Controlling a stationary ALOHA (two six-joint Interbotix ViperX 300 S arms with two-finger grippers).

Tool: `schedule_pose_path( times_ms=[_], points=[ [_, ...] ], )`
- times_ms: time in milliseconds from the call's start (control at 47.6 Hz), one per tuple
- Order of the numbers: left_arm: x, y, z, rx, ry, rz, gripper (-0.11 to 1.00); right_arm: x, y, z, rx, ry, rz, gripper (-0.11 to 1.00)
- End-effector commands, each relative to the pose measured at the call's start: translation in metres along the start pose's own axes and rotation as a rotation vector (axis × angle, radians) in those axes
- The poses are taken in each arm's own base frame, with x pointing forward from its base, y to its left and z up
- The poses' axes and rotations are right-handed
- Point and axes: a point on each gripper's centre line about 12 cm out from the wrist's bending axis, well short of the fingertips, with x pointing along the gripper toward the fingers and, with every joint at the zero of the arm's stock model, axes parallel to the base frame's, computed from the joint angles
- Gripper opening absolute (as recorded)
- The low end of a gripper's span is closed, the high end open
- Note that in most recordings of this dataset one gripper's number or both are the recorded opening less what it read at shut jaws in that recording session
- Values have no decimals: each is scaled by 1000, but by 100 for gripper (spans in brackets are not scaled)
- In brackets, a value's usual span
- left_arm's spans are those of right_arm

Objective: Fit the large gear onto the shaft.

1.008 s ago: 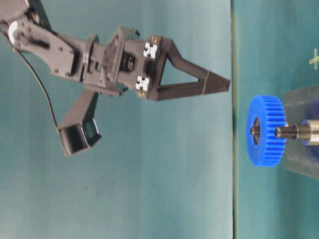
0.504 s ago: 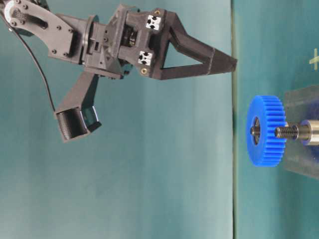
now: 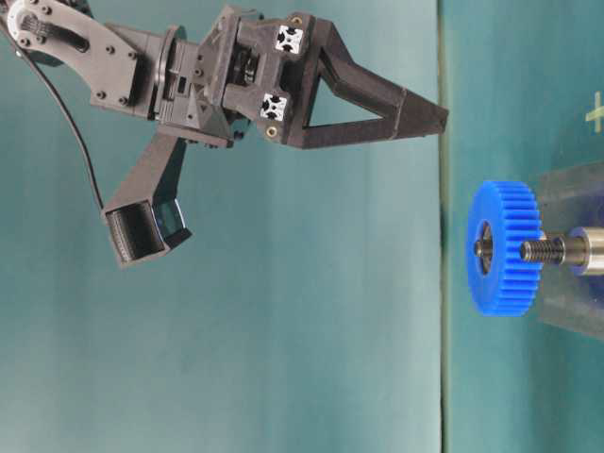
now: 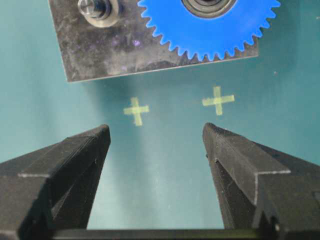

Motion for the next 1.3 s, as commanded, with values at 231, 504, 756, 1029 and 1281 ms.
schedule_pose_path(
  times_ms=[231,504,756,1029,1281],
  points=[
    [-5,0,12,9,-87,-1,0,-14,3,4,-10,-47,4,79],
    [-6,0,11,9,-87,-1,0,-12,2,5,-6,-66,3,79],
    [-6,0,11,9,-87,-1,0,-13,2,5,-8,-67,4,79],
    [-5,0,10,8,-83,-1,0,-13,2,5,-5,-67,4,79],
    [-5,0,9,9,-80,-1,0,-13,2,6,-2,-73,4,79]
  ],
)
